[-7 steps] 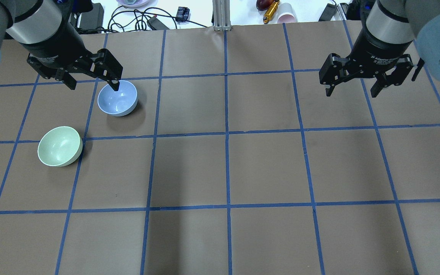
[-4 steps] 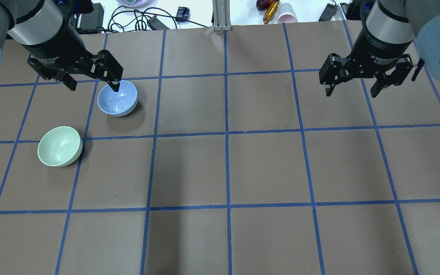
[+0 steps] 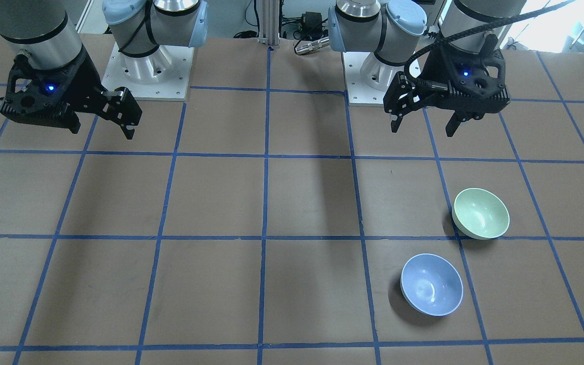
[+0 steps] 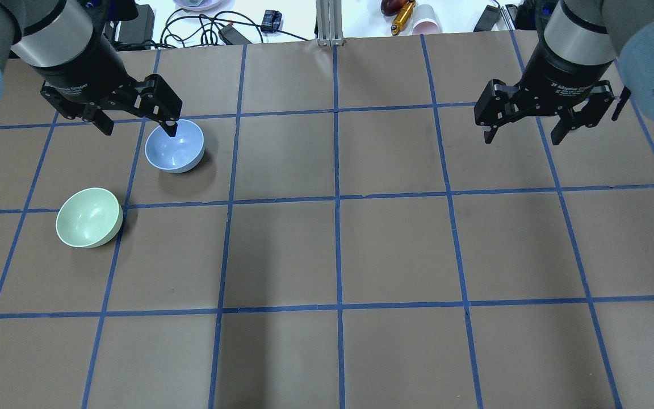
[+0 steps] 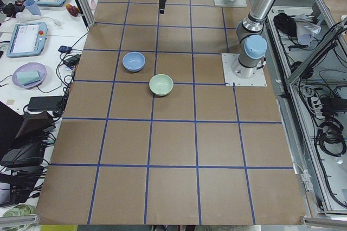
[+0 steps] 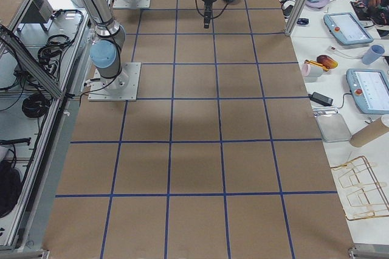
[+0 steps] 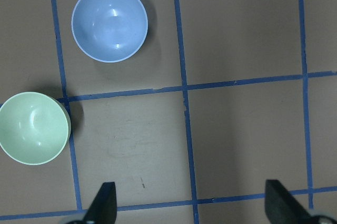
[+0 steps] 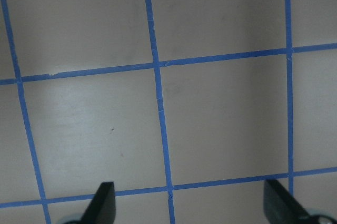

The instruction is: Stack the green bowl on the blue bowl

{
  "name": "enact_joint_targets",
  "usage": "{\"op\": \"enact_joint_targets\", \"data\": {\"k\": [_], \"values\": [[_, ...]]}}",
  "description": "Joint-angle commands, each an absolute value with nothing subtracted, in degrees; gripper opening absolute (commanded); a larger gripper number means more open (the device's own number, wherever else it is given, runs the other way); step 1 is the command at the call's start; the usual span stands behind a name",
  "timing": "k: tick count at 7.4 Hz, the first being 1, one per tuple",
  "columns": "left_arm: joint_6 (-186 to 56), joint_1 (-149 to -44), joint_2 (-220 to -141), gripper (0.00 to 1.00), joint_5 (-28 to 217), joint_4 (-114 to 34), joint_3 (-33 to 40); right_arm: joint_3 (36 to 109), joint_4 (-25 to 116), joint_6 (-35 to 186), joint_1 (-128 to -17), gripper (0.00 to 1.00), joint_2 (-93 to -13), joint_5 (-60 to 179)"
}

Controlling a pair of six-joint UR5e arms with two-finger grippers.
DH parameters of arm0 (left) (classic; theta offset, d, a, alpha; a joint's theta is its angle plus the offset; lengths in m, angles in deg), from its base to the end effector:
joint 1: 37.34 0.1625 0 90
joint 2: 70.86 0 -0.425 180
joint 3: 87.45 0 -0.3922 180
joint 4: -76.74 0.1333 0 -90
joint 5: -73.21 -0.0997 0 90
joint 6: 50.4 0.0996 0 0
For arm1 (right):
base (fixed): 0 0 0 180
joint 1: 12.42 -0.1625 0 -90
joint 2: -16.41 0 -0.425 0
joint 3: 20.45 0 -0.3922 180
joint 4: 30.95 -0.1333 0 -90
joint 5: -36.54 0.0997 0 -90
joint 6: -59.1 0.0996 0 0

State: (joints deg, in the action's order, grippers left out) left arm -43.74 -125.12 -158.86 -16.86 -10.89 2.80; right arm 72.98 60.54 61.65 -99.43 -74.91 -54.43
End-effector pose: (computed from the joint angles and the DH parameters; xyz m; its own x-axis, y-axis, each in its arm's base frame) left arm -0.1143 -0.4886 0.5070 -0.9970 0.0770 -0.0095 0.0775 0.9944 -0.0712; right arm 0.1064 -0.4870 0.4723 -0.9952 0.0963 0.0174 0.0965 0.9953 0.0101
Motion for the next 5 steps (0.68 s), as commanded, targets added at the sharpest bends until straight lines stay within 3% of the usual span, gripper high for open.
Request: {"op": "enact_joint_targets", "data": {"k": [1,5], "values": [[-42.7,-123.5,-159.5,1.00,-17.1,-10.5,3.1,73.0,60.5,61.6,-99.4,1.00,-74.9,-54.4],[-32.3,-110.5,-163.1,1.00,-16.6,-10.1,4.6,73.0,60.5,61.6,-99.4,1.00,-74.9,-54.3]]}}
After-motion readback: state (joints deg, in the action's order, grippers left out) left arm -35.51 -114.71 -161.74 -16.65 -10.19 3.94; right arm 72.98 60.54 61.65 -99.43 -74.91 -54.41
